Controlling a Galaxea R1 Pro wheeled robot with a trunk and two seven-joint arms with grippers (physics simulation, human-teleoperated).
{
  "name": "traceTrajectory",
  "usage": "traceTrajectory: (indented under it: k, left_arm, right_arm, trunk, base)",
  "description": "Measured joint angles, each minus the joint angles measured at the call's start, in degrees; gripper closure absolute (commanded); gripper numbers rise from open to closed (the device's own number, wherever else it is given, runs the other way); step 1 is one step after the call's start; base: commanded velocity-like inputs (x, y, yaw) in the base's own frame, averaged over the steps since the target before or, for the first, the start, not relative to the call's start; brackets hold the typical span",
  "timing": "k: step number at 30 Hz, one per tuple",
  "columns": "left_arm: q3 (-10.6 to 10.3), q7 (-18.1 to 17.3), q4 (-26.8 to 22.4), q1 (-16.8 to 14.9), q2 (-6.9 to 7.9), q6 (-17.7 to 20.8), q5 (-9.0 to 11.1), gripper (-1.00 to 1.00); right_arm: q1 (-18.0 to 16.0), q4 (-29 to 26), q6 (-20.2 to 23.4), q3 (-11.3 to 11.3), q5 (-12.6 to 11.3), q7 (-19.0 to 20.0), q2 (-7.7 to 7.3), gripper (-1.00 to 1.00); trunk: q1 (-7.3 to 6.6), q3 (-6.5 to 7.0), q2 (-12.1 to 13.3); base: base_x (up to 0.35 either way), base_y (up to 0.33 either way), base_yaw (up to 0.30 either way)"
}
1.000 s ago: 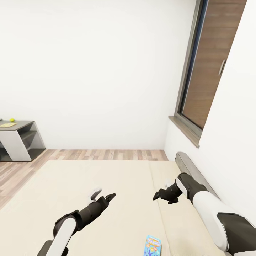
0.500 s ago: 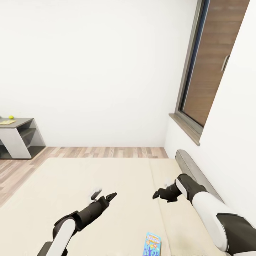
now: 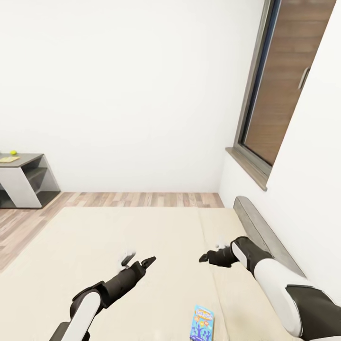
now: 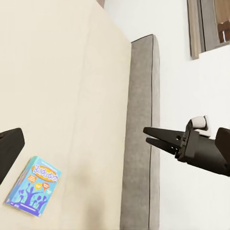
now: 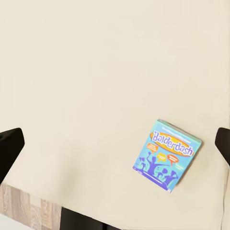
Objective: Put all the toys in the child's room - the three board games (two on the bed and one on the table), the two jigsaw puzzles on the table, and the tennis ball on the table - inside the toy box on the table in the child's room.
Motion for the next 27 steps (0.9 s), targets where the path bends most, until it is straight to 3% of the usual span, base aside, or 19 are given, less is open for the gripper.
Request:
traceTrajectory:
  k: [2,27]
  left_arm:
    - [0.00,-0.07,0.03,0.00,0.00,-0.03,-0.01,-1.00]
    - [-0.01,0.11,0.21,0.00,0.00,-0.14,-0.15,-1.00]
  right_arm:
    - [0.60,0.49,-2.13,0.01,-0.38,0.00,0.32,-1.00]
    - [2.17,0.80,-6.69,0.00,-0.69,-0.01,1.70,-1.00]
  trunk:
    - [0.00,-0.19,0.00]
    - [0.00,-2.54,-0.01]
  base:
    - [0.000,0.000,0.000]
    - [0.000,0.000,0.000]
